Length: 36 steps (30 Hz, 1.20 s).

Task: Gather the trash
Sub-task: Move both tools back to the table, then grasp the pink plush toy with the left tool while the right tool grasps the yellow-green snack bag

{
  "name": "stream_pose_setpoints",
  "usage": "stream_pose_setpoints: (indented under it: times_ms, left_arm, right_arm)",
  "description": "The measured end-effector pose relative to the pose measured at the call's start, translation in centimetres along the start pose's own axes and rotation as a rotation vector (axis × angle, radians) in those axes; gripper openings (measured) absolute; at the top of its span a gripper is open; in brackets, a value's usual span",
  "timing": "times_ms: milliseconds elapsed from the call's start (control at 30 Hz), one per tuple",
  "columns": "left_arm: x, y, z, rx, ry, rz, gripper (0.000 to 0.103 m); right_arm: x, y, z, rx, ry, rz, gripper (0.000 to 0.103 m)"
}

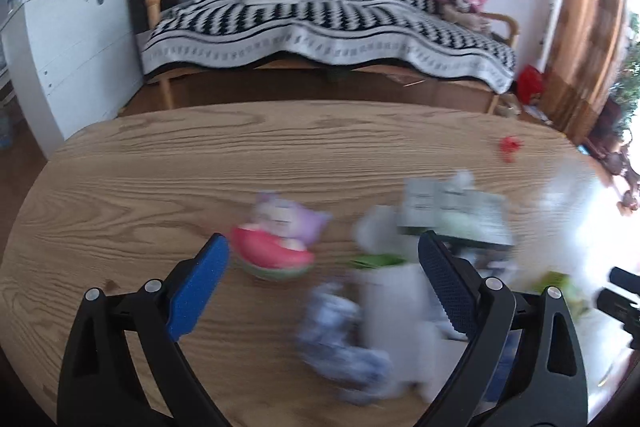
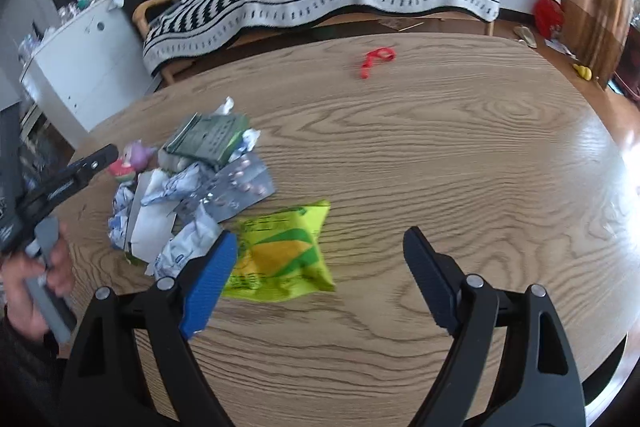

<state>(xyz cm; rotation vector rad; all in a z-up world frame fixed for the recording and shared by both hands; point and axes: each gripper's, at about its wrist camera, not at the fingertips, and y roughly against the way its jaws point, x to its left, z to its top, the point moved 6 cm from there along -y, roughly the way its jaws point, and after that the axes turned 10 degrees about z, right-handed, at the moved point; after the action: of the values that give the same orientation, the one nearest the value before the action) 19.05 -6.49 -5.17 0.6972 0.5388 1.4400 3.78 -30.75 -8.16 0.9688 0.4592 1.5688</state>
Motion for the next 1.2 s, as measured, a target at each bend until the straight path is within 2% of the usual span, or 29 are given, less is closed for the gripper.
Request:
stream_pose_setpoints:
  times_ms: [133, 333, 367, 400, 433, 467, 500, 600, 867, 967, 1033, 1067, 1200]
  left_arm:
    - [1.9, -3.3, -0.1, 0.039, 0.004, 0.008, 0.093]
    - [2.6, -7.1, -0.6, 0.106, -0.016, 0.031, 0.093]
    - [2.8, -7.6, -0.7, 0.114, -0.009, 0.038, 0.090]
    - [2.9, -7.7, -0.9, 0.113, -0.002, 0.039, 0.083]
    - [2.9, -7.7, -0.9, 0.115, 0.015, 0.007, 0.077]
    - [2.7, -7.7, -0.8, 0.123, 0.021, -0.023, 0.062]
    - [2.5, -7.6, -0.9, 0.129, 0.021, -0.050, 0.056]
    - [1.8, -6.8, -0.9, 0.106, -0.019, -0.002, 0.049]
    - [2.3, -5.1, 0.0, 0.090, 0.053, 0.012, 0.048]
    - [2.2, -4.1, 0.4, 0.076, 0.061, 0.015, 0.048]
    - [1.8, -3.3, 0.6, 0.065, 0.065, 0.008, 0.048]
    - [1.5, -2.8, 0.7, 0.059, 0.065, 0.001, 0.048]
    - [0.0, -1.1, 1.1, 0.026, 0.044, -0.013, 0.048]
  right_arm:
    - [0.4, -1.2, -0.1, 0.021, 0.015, -0.006, 0.082]
    - [-0.2, -1.7, -0.2, 0.045, 0.017, -0.008, 0.082]
    - [-0.3, -1.7, -0.3, 0.050, 0.020, -0.008, 0.082]
    - [-0.4, -1.8, -0.4, 0.052, 0.021, -0.009, 0.082]
    - [-0.4, -1.8, -0.4, 0.053, 0.022, -0.009, 0.082]
    - [-0.5, -1.8, -0.5, 0.054, 0.022, -0.008, 0.082]
    - [-0.5, -1.8, -0.5, 0.055, 0.022, -0.006, 0.082]
    - [-0.3, -1.8, -0.5, 0.058, 0.020, 0.006, 0.082]
    - [0.8, -3.9, -1.2, 0.117, 0.057, 0.025, 0.086]
    - [0.7, -5.0, -1.5, 0.143, 0.067, 0.000, 0.086]
    - [0.3, -5.3, -1.7, 0.143, 0.056, 0.007, 0.066]
    - [0.0, -5.4, -1.9, 0.152, 0.033, 0.025, 0.039]
    - [-1.1, -4.0, -1.9, 0.119, -0.011, 0.046, 0.034]
